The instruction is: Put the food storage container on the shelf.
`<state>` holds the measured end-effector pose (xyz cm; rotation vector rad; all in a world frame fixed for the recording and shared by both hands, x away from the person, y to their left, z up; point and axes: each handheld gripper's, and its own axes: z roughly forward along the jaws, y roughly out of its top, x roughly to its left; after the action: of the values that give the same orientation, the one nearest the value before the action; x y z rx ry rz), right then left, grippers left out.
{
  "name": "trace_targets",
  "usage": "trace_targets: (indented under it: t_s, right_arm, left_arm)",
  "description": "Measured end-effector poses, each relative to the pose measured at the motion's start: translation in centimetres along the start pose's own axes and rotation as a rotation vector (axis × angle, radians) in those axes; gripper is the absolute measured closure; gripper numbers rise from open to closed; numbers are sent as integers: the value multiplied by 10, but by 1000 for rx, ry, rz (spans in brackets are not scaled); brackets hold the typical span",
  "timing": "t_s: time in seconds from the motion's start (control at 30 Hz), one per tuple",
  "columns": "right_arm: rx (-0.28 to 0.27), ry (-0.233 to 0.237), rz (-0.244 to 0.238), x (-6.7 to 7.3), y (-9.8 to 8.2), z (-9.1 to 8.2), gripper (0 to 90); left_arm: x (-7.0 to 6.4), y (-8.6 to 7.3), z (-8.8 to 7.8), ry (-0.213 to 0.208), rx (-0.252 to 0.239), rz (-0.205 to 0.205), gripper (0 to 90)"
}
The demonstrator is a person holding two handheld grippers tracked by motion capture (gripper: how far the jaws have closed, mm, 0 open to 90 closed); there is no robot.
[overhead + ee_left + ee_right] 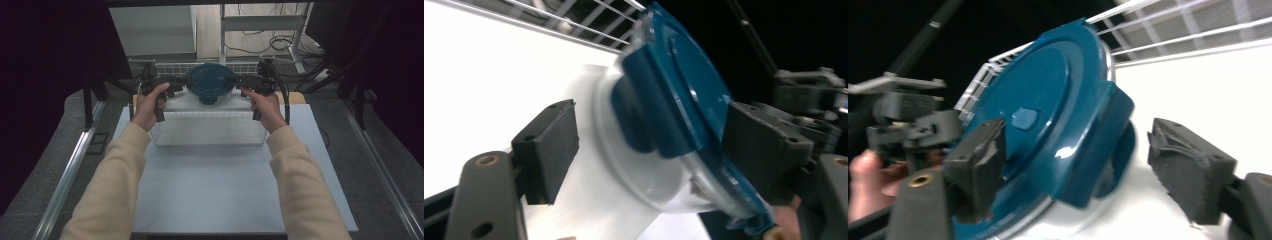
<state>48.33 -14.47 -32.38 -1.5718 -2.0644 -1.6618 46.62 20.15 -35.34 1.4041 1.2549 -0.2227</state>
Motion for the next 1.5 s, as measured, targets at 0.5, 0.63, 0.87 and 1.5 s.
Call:
trace_targets:
  t_s: [0.5, 0.63, 0.87, 1.5]
  right_arm:
    - [-30, -23, -390, 19, -87, -80, 221]
    - [-10, -42, -438, 18, -112, -88, 225]
    - [11, -82, -478, 3, -164, -99, 234]
    - [58, -211, -497, -48, -244, -103, 242]
  left_arm:
    - [-28, -97, -68, 42, -42, 307, 230]
    - [-28, -119, -77, 42, -31, 330, 228]
    - [-16, -168, -85, 129, 23, 393, 225]
    - [26, -251, -78, 331, 132, 406, 242]
